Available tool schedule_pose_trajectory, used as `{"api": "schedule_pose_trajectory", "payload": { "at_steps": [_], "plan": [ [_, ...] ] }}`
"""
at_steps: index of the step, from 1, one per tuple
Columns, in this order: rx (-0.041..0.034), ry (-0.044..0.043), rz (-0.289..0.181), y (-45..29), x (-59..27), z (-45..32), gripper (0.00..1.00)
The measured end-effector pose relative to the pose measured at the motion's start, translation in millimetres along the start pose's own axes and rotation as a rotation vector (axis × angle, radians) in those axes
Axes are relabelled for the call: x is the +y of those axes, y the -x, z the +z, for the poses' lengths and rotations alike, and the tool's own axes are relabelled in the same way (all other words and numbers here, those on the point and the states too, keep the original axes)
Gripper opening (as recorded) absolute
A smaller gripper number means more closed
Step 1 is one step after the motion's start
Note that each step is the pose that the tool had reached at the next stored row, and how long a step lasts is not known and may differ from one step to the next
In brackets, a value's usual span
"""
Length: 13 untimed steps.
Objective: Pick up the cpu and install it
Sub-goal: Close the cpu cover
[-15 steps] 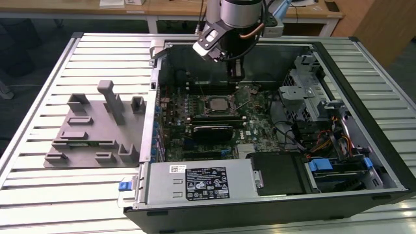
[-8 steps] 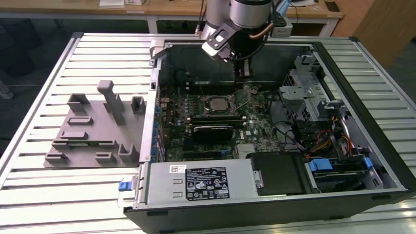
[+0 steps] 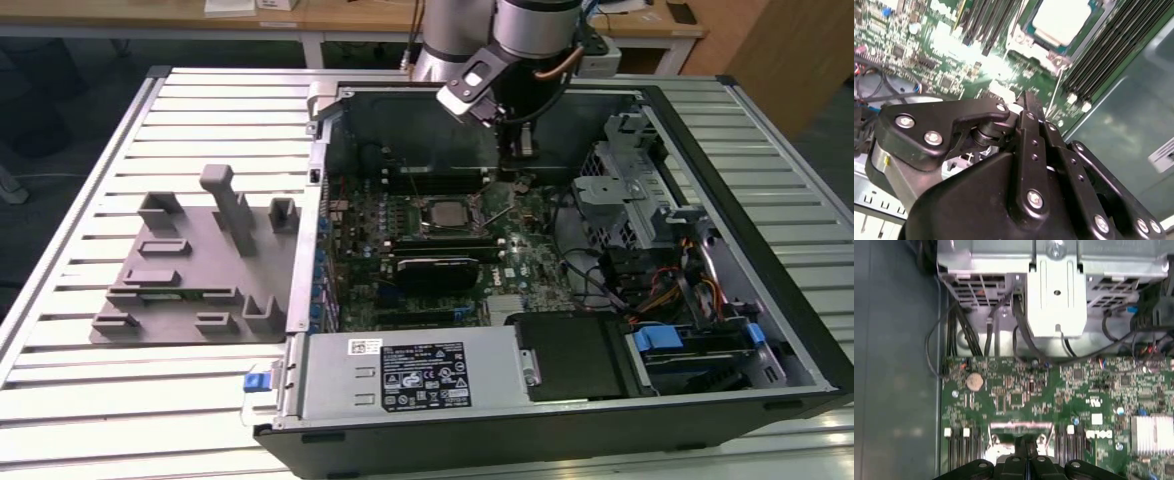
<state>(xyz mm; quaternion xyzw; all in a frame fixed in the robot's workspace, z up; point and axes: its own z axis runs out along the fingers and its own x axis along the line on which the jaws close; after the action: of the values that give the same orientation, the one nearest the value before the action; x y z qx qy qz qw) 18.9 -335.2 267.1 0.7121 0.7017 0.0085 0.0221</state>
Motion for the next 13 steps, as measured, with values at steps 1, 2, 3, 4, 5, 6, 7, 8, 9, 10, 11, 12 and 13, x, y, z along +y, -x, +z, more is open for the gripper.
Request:
{"api": "schedule_pose_trajectory", "payload": {
  "at_steps": [1, 2, 3, 4, 5, 6, 7, 8, 9, 10, 11, 12, 13],
  "plan": [
    [0.0, -0.0002, 0.0, 0.0, 2.8, 0.1, 0.11],
    [-0.0001, -0.0003, 0.0, -0.1, 5.3, 0.2, 0.11],
    [-0.0001, -0.0004, 0.0, -0.1, 7.8, 0.3, 0.11],
    [0.0, -0.0005, 0.0, -0.1, 10.4, 0.4, 0.11],
    [-0.0001, -0.0006, 0.0, -0.2, 12.6, 0.5, 0.11],
    [-0.0002, -0.0007, 0.0, -0.2, 14.0, 0.5, 0.11],
    [-0.0002, -0.0007, 0.0, -0.2, 14.5, 0.6, 0.11],
    [-0.0002, -0.0007, 0.0, -0.2, 14.5, 0.6, 0.11],
    [-0.0001, -0.0007, 0.0, -0.2, 14.6, 0.6, 0.11],
    [-0.0002, -0.0007, 0.0, -0.2, 14.7, 0.6, 0.11],
    [0.0, -0.0007, 0.0, -0.2, 15.0, 0.9, 0.11],
    [-0.0002, -0.0006, 0.0, -0.2, 15.5, 1.5, 0.11],
    [-0.0017, -0.0007, 0.0, -0.3, 16.4, 2.4, 0.11]
  ]
}}
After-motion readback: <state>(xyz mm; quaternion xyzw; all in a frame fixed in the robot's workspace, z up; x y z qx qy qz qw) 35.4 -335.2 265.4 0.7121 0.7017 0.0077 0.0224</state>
